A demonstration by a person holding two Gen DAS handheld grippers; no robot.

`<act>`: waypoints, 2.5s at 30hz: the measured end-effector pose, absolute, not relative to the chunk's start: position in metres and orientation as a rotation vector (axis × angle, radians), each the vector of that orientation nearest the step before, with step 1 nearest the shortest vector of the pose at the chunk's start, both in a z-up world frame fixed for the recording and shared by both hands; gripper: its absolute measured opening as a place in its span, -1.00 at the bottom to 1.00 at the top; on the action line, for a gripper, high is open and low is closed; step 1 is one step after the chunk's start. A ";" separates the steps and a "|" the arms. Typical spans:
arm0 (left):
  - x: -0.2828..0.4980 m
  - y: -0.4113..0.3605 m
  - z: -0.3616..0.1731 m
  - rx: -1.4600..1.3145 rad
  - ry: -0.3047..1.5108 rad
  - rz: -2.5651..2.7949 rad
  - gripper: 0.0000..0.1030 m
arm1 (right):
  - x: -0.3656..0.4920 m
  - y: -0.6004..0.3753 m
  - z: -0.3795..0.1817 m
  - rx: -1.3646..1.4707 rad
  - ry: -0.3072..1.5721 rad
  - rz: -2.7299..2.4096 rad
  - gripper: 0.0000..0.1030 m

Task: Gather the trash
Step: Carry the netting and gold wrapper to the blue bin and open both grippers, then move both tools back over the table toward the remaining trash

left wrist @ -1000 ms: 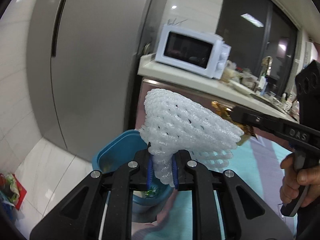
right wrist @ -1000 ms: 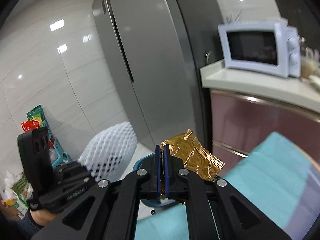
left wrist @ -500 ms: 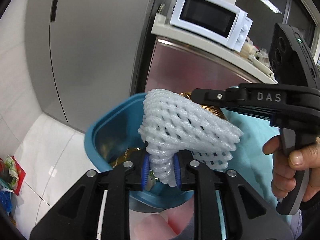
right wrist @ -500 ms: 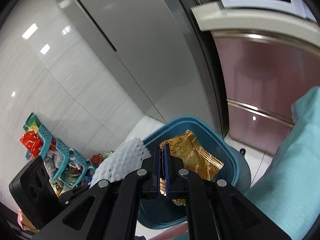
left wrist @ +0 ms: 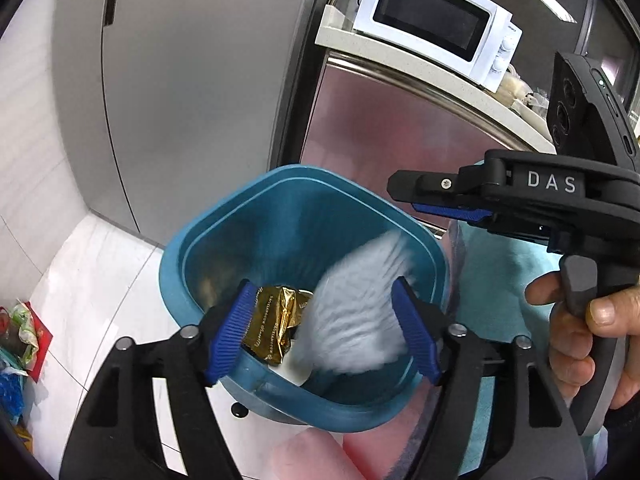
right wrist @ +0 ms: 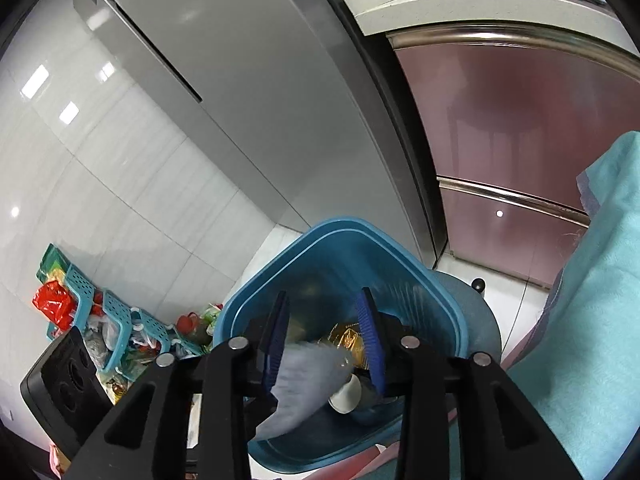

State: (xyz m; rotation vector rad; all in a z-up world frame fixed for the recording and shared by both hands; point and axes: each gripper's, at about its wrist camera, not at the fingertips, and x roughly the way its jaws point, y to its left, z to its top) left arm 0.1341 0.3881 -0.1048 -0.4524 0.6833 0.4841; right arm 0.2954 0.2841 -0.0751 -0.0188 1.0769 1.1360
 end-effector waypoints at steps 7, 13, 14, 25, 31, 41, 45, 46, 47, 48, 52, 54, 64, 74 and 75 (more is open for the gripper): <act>0.128 0.377 -0.093 -0.439 0.669 0.488 0.66 | 0.297 0.266 -0.069 0.019 1.051 1.136 -0.12; 0.120 0.358 -0.072 -0.381 0.630 0.495 0.85 | 0.292 0.233 -0.051 0.082 0.998 1.148 0.02; 0.119 0.353 -0.066 -0.365 0.618 0.494 0.87 | 0.291 0.226 -0.047 0.096 0.983 1.148 0.05; 0.116 0.288 -0.017 -0.251 0.570 0.446 0.89 | 0.265 0.134 0.001 0.190 0.806 1.135 0.36; 0.115 0.242 0.002 -0.194 0.559 0.390 0.89 | 0.246 0.080 0.018 0.218 0.707 1.088 0.58; 0.110 0.154 0.029 -0.118 0.510 0.255 0.89 | 0.200 -0.020 0.042 0.212 0.497 0.919 0.87; 0.105 0.115 0.036 -0.096 0.485 0.196 0.89 | 0.181 -0.059 0.042 0.189 0.442 0.821 0.87; 0.103 0.104 0.037 -0.095 0.478 0.179 0.89 | 0.177 -0.068 0.041 0.185 0.432 0.803 0.87; 0.102 0.096 0.037 -0.097 0.474 0.165 0.89 | 0.171 -0.076 0.039 0.178 0.421 0.778 0.87; 0.100 0.087 0.037 -0.099 0.470 0.150 0.89 | 0.166 -0.084 0.037 0.170 0.413 0.745 0.87; 0.098 0.061 0.032 -0.099 0.456 0.113 0.89 | 0.141 -0.120 0.027 0.143 0.374 0.641 0.87; 0.096 0.047 0.028 -0.096 0.451 0.102 0.89 | 0.131 -0.132 0.023 0.114 0.354 0.584 0.87; 0.104 -0.014 0.015 -0.054 0.444 -0.017 0.89 | 0.086 -0.204 0.009 -0.003 0.288 0.255 0.87; 0.129 -0.059 0.014 -0.008 0.445 -0.135 0.89 | 0.071 -0.265 -0.010 0.043 0.333 0.040 0.87; 0.132 -0.062 0.014 -0.004 0.446 -0.143 0.89 | 0.070 -0.268 -0.011 0.046 0.336 0.033 0.87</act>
